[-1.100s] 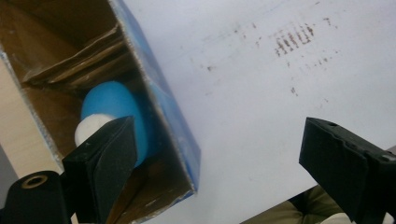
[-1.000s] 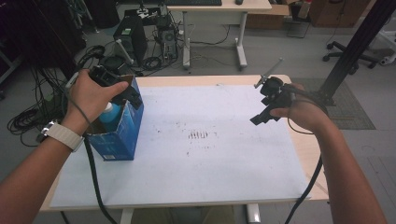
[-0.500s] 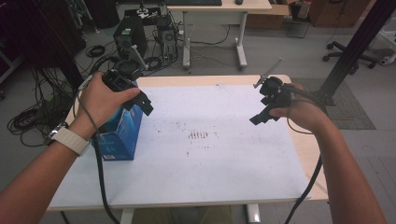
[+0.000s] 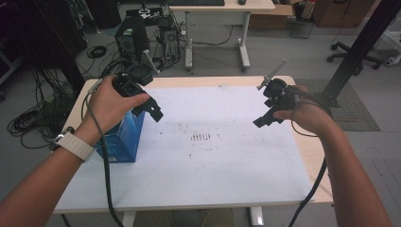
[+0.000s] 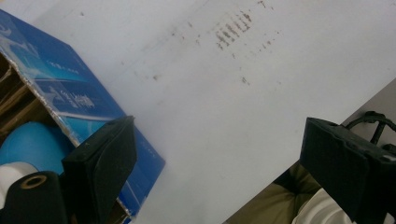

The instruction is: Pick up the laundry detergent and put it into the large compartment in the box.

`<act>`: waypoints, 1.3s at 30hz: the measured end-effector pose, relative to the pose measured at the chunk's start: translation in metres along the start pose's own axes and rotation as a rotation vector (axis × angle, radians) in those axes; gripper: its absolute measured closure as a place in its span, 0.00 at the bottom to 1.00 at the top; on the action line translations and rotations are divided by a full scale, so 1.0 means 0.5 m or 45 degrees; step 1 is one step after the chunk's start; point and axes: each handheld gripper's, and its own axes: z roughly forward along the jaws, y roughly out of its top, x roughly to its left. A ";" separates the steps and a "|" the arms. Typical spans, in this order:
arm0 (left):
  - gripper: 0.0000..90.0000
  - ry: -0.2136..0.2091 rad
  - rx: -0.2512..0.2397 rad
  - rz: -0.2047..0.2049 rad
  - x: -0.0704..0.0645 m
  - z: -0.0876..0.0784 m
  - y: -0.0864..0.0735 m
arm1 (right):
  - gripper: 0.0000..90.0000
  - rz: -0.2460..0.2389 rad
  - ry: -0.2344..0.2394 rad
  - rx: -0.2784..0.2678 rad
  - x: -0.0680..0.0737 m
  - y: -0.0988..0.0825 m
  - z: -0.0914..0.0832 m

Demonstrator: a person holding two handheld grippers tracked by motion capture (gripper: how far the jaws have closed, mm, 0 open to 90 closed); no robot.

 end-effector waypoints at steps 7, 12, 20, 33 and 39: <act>0.13 -0.021 -0.015 0.037 -0.010 0.004 0.002 | 0.10 0.003 -0.002 -0.004 -0.001 -0.002 -0.002; 0.13 -0.026 -0.009 0.076 -0.021 0.007 0.003 | 0.10 0.005 -0.003 -0.001 -0.003 0.000 -0.001; 0.13 -0.067 0.002 0.147 -0.043 0.017 0.004 | 0.10 0.001 -0.002 -0.001 0.000 0.003 -0.001; 0.13 -0.089 0.008 0.227 -0.060 0.025 -0.001 | 0.10 0.002 0.000 0.005 0.001 0.011 0.006; 0.13 -0.100 -0.004 0.245 -0.066 0.027 -0.003 | 0.10 -0.008 0.006 0.004 0.004 0.012 0.009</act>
